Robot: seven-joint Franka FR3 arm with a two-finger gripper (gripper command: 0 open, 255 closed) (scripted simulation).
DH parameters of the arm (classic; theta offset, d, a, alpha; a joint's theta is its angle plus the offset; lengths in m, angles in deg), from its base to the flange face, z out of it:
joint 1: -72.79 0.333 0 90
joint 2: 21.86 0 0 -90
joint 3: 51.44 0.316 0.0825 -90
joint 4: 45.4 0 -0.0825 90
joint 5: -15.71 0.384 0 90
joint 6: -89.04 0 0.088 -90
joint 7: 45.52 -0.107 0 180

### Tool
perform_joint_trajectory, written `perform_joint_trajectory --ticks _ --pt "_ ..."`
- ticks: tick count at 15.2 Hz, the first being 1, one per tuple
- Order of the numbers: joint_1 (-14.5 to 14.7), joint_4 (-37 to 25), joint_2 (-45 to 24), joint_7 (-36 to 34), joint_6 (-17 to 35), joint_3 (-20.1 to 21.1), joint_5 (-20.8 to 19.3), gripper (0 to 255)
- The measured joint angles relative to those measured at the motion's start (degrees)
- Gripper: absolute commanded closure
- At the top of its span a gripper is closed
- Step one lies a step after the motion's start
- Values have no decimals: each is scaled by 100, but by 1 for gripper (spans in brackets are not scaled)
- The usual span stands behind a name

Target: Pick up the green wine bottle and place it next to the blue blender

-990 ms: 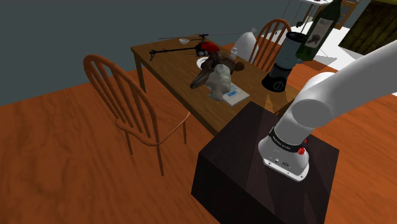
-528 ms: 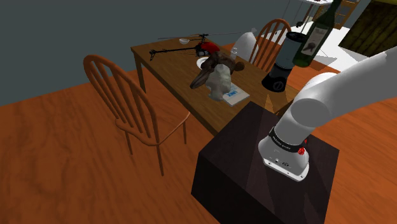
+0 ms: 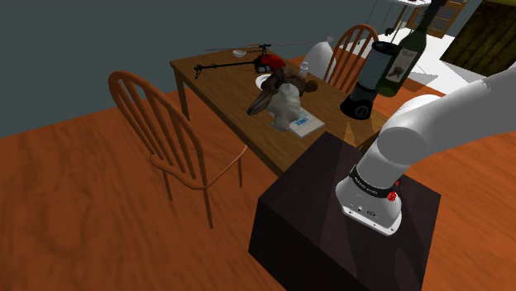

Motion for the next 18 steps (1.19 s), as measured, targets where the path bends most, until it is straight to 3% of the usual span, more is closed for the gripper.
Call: perform_joint_trajectory --ticks 18 --pt "-230 1581 419 -239 1212 -271 -380 255"
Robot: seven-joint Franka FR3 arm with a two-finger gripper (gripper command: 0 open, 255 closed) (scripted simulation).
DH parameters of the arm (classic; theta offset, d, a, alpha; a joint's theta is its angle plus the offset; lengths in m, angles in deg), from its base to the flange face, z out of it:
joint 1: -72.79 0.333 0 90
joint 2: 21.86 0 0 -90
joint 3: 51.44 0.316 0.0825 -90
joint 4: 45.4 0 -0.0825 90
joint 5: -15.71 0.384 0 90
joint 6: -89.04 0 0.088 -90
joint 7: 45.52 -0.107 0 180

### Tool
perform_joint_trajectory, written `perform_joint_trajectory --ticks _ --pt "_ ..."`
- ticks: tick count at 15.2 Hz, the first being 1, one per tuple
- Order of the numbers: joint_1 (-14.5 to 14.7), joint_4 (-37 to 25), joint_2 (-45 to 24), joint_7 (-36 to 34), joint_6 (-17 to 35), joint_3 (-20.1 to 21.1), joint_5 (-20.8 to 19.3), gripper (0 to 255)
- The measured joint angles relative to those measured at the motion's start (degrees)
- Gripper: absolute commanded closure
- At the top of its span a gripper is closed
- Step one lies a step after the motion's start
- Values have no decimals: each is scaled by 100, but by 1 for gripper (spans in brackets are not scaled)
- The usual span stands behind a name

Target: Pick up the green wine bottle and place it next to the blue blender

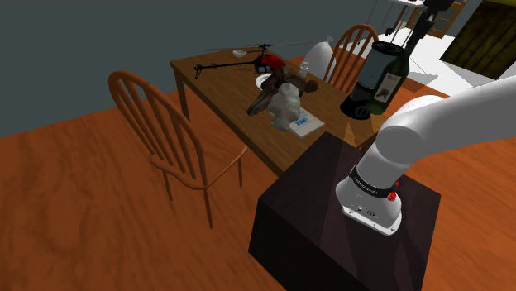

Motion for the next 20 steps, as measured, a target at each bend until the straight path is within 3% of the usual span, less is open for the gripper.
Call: perform_joint_trajectory --ticks 20 --pt "-63 1317 -6 -133 1419 -714 -487 255"
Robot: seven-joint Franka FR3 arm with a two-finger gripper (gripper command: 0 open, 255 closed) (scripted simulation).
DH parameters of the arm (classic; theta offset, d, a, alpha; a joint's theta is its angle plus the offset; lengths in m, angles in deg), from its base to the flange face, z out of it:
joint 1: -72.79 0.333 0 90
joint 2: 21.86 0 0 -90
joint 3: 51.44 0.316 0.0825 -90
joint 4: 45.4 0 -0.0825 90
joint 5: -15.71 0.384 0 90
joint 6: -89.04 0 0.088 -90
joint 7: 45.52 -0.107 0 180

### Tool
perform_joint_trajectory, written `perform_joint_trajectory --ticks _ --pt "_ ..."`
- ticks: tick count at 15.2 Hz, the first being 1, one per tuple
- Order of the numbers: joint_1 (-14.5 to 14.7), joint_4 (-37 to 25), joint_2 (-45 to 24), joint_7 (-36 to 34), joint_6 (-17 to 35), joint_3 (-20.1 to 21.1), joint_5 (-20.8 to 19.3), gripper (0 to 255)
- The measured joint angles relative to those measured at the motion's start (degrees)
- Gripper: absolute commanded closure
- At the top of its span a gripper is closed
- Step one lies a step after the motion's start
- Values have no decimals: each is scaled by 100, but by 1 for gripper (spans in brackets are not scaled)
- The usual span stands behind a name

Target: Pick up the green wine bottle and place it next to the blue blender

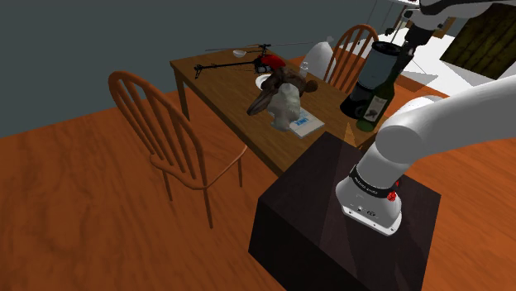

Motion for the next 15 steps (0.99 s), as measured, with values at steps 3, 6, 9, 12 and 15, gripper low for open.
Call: perform_joint_trajectory --ticks 3,6,9,12,15 --pt "16 44 -24 -8 75 -47 -18 255" --pt "19 50 -27 -8 87 -55 -21 255" --pt "19 50 -28 -8 89 -56 -22 0" --pt "19 50 -27 -8 89 -56 -22 0" --pt "-25 14 28 -11 -13 34 -4 0"
